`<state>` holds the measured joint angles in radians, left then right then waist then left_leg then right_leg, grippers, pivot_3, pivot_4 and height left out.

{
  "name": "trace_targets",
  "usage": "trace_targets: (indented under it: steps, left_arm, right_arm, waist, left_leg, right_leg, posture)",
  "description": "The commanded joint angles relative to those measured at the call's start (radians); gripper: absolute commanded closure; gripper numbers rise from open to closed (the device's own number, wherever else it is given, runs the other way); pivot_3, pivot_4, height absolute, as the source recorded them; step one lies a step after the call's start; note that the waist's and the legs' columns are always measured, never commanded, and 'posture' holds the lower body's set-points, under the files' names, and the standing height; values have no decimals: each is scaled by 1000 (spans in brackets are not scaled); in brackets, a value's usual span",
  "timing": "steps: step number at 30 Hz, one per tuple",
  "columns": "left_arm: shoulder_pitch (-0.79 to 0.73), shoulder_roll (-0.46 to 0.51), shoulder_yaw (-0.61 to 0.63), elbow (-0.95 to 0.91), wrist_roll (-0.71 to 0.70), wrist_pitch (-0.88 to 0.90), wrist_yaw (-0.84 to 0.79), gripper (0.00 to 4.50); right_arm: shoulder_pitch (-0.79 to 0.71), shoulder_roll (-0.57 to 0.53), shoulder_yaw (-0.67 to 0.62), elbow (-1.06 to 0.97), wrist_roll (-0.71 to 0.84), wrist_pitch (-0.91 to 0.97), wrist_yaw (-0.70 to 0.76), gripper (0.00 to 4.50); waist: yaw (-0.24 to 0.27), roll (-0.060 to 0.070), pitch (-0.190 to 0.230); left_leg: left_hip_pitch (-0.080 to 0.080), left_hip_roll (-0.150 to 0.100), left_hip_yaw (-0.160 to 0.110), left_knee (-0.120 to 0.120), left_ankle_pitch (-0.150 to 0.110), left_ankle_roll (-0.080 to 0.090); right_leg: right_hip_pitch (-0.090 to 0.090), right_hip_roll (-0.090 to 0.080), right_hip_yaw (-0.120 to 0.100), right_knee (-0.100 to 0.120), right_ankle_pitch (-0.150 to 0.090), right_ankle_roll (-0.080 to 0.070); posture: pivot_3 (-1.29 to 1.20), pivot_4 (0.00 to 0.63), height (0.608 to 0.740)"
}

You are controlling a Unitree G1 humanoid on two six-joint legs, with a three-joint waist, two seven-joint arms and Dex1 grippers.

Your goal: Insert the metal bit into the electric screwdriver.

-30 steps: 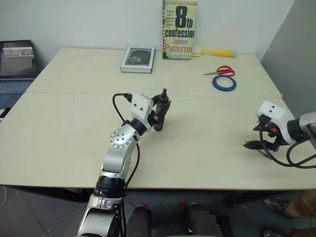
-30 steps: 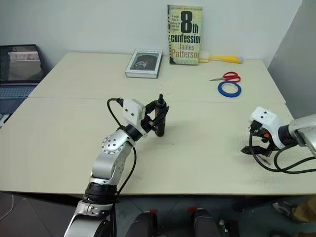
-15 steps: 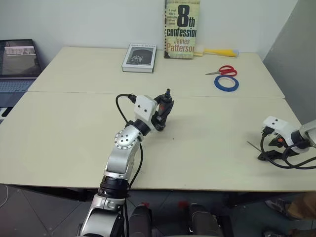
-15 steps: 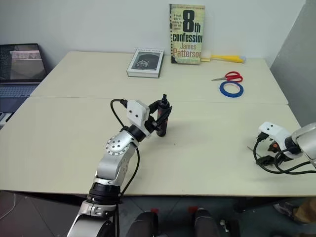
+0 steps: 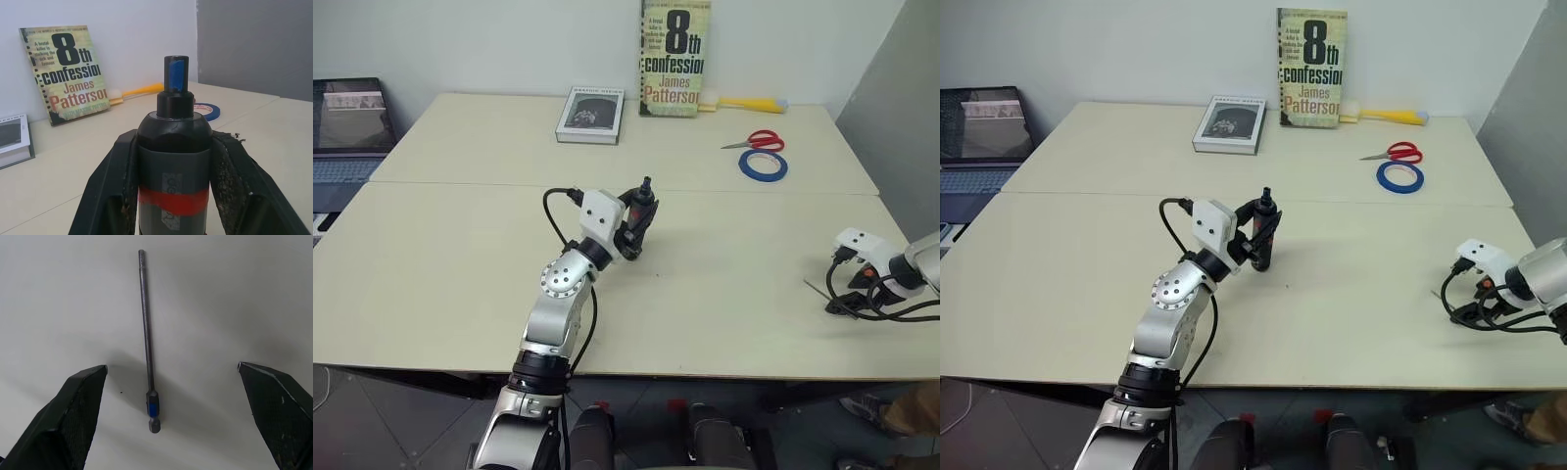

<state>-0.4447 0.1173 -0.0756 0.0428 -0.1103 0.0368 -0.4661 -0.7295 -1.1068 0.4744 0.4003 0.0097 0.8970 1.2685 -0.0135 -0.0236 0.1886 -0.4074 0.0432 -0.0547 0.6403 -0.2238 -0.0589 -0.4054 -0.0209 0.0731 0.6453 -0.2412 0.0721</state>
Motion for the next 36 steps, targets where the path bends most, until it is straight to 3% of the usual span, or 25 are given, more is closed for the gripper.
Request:
trace_targets:
  steps: [1,8,26,36]
  left_arm:
    - [5,-12,-30,0,-4,2,-7,2846]
    - [3,-8,-26,-1,-5,6,-7,2846]
    - [-3,-2,-21,1,1,7,6,2846]
    - [-4,5,-21,2,-1,2,3,2846]
  right_arm:
    - [-13,0,4,28,-33,-22,45,0]
    - [-17,25,-11,54,-58,-28,61,0]
    - [72,19,-34,-96,-76,21,93,4474]
    - [55,35,-102,-126,-31,54,87,4500]
  waist:
    - [0,0,0]
    - [0,0,0]
    - [-1,1,0]
    - [-4,1,-1]
  left_leg:
    - [0,0,0,0,0,0]
    - [0,0,0,1,0,0]
    - [0,0,-1,1,0,0]
    - [0,0,-1,1,0,0]
  right_leg:
    - [0,0,0,0,0,0]
    - [1,0,0,0,0,0]
    - [1,0,0,1,1,0]
    - [1,0,0,1,1,0]
  posture:
    - [0,150,740]
    - [0,150,740]
    - [0,150,740]
    - [0,150,740]
